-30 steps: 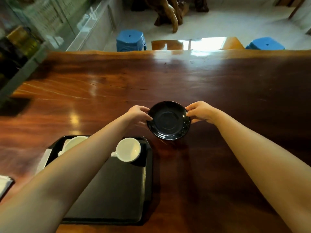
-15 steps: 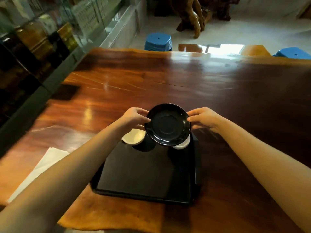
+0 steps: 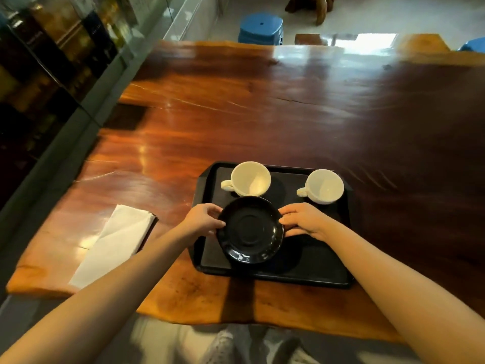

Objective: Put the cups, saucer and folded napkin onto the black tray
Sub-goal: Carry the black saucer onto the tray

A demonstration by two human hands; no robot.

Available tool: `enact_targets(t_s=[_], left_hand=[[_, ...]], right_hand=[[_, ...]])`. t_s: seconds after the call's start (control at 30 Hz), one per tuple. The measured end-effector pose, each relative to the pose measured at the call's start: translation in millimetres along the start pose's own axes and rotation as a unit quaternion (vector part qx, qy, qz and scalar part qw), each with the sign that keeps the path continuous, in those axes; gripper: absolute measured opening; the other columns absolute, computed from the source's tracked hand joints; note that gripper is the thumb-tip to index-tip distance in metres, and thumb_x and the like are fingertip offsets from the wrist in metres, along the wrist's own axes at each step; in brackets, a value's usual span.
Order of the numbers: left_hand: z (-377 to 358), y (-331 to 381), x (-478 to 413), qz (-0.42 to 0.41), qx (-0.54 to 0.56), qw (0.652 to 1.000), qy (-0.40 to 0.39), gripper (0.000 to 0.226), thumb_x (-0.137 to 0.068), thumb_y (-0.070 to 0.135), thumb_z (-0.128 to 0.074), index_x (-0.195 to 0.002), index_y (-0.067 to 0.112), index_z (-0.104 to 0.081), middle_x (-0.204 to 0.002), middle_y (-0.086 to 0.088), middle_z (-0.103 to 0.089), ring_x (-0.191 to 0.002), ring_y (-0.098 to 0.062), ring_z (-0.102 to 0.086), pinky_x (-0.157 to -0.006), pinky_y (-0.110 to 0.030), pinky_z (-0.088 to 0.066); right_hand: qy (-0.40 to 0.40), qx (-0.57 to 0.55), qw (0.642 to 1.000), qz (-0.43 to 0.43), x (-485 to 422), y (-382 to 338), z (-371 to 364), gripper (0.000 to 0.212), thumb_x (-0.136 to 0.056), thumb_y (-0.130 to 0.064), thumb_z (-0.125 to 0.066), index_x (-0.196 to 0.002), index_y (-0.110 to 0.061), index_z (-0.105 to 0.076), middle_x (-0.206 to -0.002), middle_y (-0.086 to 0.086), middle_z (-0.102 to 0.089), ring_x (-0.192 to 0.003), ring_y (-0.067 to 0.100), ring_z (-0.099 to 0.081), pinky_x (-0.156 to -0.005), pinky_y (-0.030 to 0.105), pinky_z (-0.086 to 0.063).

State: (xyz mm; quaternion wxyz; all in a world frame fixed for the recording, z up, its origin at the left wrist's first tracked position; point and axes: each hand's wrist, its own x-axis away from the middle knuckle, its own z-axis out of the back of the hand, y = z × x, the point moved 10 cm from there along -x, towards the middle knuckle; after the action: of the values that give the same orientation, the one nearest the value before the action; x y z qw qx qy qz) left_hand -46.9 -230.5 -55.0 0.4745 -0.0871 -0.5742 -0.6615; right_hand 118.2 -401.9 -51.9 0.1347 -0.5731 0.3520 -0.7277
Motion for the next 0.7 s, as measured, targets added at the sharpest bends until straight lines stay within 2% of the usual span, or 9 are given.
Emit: enact_targets(t_s=[0.1,0.23,0.33,0.47,0.6,0.7], left_hand=[[-2,-15,-7,0.017,-0.016,1.0,0.018,0.022,-0.08,-0.005,-0.064,-0.097,0.01,-0.062,-0.092,-0.01,-0.059,-0.088,-0.027,-0.062,-0.079,-0.049,-0.057],[-6,-20,-12,0.023,-0.083,0.996,0.039,0.039,-0.08,-0.005,-0.062,-0.118,0.004,-0.059,-0.096,-0.009,-0.057,-0.083,-0.028,-0.063,-0.064,-0.04,-0.06],[-8,-21,-13,0.027,-0.12,0.992,0.042,0.043,-0.08,-0.004,-0.062,-0.122,0.005,-0.058,-0.103,-0.013,-0.061,-0.087,-0.031,-0.067,-0.074,-0.043,-0.06],[-8,-17,-11,0.013,-0.152,0.987,0.045,0.043,-0.081,0.001,-0.062,-0.123,0.006,-0.057,-0.115,-0.013,-0.064,-0.094,-0.03,-0.067,-0.077,-0.043,-0.06],[-13,-4,-1,-0.009,-0.236,0.971,0.036,0.035,-0.086,0.014,-0.056,-0.119,0.003,-0.058,-0.116,-0.015,-0.065,-0.096,-0.03,-0.066,-0.083,-0.039,-0.056],[-10,4,8,-0.004,-0.248,0.968,0.038,0.042,-0.09,0.024,-0.053,-0.127,0.005,-0.051,-0.123,-0.014,-0.061,-0.102,-0.03,-0.064,-0.085,-0.037,-0.055]], right_hand=[[0.02,-0.013,0.999,-0.023,-10,15,-7,0.028,-0.09,-0.001,-0.054,-0.113,-0.011,-0.063,-0.103,0.009,-0.069,-0.094,0.02,-0.068,-0.072,0.029,-0.06],[0.041,-0.038,0.998,-0.039,-21,28,-11,0.029,-0.09,0.001,-0.053,-0.114,-0.009,-0.063,-0.098,0.009,-0.068,-0.098,0.023,-0.066,-0.082,0.037,-0.057],[0.052,-0.036,0.997,-0.048,-26,36,-13,0.029,-0.09,0.001,-0.053,-0.115,-0.01,-0.063,-0.096,0.008,-0.067,-0.098,0.023,-0.065,-0.083,0.037,-0.056],[0.058,-0.039,0.996,-0.049,-28,40,-14,0.032,-0.089,0.0,-0.055,-0.119,-0.01,-0.061,-0.106,0.011,-0.067,-0.1,0.021,-0.065,-0.077,0.033,-0.057],[0.036,-0.007,0.998,-0.053,-29,38,-15,0.041,-0.088,0.0,-0.057,-0.128,-0.011,-0.055,-0.119,0.012,-0.062,-0.108,0.023,-0.062,-0.089,0.037,-0.055],[0.017,0.067,0.997,-0.041,-23,22,-12,0.053,-0.087,-0.005,-0.06,-0.137,-0.01,-0.043,-0.123,0.014,-0.058,-0.108,0.023,-0.06,-0.09,0.034,-0.054]])
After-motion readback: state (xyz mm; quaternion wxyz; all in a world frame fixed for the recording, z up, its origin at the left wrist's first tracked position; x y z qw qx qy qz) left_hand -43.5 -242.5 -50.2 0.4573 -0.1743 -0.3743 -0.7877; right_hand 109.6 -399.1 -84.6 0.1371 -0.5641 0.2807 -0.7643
